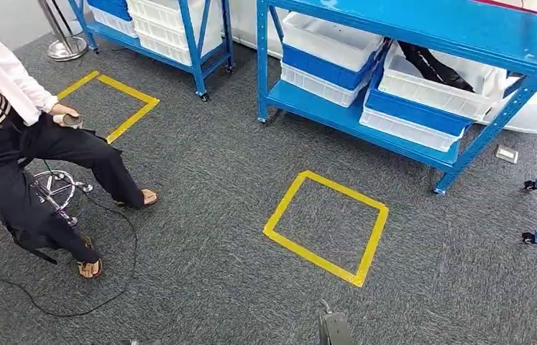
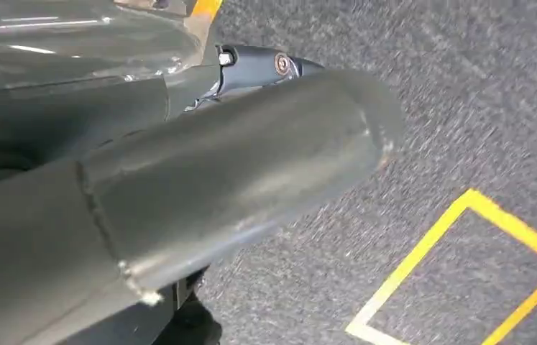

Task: Take the parts from the cabinet and place them on the table.

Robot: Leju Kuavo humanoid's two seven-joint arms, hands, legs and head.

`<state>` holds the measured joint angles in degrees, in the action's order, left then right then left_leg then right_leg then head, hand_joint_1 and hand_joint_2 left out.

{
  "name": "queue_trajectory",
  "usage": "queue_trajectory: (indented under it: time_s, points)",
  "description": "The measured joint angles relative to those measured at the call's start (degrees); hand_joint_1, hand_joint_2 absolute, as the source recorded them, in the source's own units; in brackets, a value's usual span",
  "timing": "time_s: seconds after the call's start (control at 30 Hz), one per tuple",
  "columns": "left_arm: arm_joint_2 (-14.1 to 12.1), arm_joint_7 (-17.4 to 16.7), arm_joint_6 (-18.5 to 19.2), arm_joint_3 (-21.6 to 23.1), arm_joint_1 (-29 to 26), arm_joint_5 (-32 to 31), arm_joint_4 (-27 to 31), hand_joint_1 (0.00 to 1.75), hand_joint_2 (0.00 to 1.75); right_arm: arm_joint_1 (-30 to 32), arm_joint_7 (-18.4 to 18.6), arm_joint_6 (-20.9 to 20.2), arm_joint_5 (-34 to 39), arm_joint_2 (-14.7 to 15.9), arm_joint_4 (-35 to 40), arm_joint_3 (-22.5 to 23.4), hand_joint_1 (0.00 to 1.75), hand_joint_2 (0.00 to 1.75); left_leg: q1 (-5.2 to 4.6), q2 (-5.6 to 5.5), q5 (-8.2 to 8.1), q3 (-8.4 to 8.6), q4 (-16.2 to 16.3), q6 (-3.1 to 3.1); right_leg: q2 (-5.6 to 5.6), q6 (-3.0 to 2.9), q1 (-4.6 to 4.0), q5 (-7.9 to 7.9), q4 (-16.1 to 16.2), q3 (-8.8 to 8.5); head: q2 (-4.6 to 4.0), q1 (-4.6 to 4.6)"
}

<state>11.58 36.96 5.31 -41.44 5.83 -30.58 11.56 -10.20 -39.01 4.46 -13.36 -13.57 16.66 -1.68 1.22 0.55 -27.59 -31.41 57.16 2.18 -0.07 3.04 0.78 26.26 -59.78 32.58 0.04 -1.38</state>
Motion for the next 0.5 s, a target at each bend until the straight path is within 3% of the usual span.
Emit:
queue_trajectory:
  time_s: [0.07,0.13,0.17,0.2,0.27,0.3,0.33,0.37,0.4,0.43,0.5]
  points:
    - [-0.1,0.5,0.0,-0.2,0.0,0.5,0.0,0.0,0.0,-0.2,0.0,0.3,0.3,0.0,0.2,0.0,0.0,0.0,0.2,0.04,0.08,0.33,0.0,0.15,0.08,-0.51,0.13,2.62,-4.8,2.25,0.0,-0.44]
    - [-0.1,0.7,0.1,-0.3,0.0,0.8,0.0,0.0,0.0,0.0,0.0,0.5,0.7,0.2,0.2,0.0,0.0,0.0,0.24,0.17,0.05,0.26,0.0,0.08,0.11,-0.16,0.42,5.62,-12.8,6.5,0.0,-0.44]
    - [-0.2,0.8,0.1,-0.4,-0.1,1.0,0.0,0.0,0.0,0.1,0.1,0.7,0.8,0.3,0.2,0.0,0.0,0.0,0.31,0.19,-0.03,0.26,0.0,-0.06,0.09,0.23,0.71,6.21,-15.3,8.06,0.0,-0.44]
    - [-0.2,0.9,0.1,-0.5,-0.2,1.2,0.0,0.0,0.0,0.3,0.1,0.8,0.9,0.4,0.2,0.0,0.0,0.0,0.43,0.18,-0.15,0.33,0.1,-0.27,0.09,0.69,1.0,5.79,-15.1,8.31,0.0,-0.42]
    - [-0.2,1.0,0.1,-0.5,-0.2,1.2,0.0,0.0,0.0,0.4,0.2,1.1,0.9,0.5,0.2,0.0,0.0,0.0,1.08,0.11,-0.64,0.84,0.1,-1.16,0.03,2.17,1.93,1.82,-6.6,4.82,0.0,-0.46]
    - [-0.3,1.0,0.1,-0.6,-0.3,1.2,0.0,0.0,0.0,0.4,0.2,1.2,0.9,0.5,0.2,0.0,0.0,0.0,1.4,0.1,-1.03,1.25,0.2,-1.82,-0.14,3.26,2.56,-1.12,-0.2,2.01,0.0,-0.5]
    - [-0.4,1.0,0.1,-0.6,-0.3,1.2,0.0,0.0,0.0,0.3,0.2,1.2,0.9,0.5,0.2,0.0,0.0,0.0,1.45,0.13,-1.24,1.79,0.2,-2.46,-0.2,2.97,2.2,-0.35,0.6,1.96,0.0,-0.66]
    - [-0.5,1.0,0.1,-0.7,-0.2,1.2,0.0,0.0,0.0,0.3,0.2,1.2,0.9,0.5,0.2,0.0,0.0,0.0,1.5,0.24,-1.52,1.94,0.2,-3.13,-0.87,1.32,1.24,1.72,1.0,2.23,0.0,-0.88]
    - [-0.5,1.1,0.1,-0.7,-0.2,1.2,0.0,0.0,0.0,0.3,0.3,1.2,0.9,0.5,0.2,0.0,0.0,0.0,1.41,0.34,-1.85,1.87,0.1,-3.75,-1.04,0.65,0.92,0.55,0.8,1.25,0.0,-0.68]
    - [-0.5,1.1,0.2,-0.8,-0.3,1.3,0.0,0.0,0.0,0.5,0.2,1.2,1.0,0.6,0.2,0.0,0.0,0.0,1.75,0.31,-1.91,2.64,0.5,-4.27,-0.74,-0.43,0.88,0.4,0.9,1.95,0.0,-0.31]
    - [-0.3,1.4,0.5,-1.0,0.0,1.8,0.0,0.0,0.0,0.3,0.2,1.3,1.1,0.7,0.3,0.0,0.0,0.0,2.42,0.89,-2.09,2.9,1.0,-4.72,-0.36,-1.88,0.97,0.78,1.2,-0.07,0.0,-0.22]
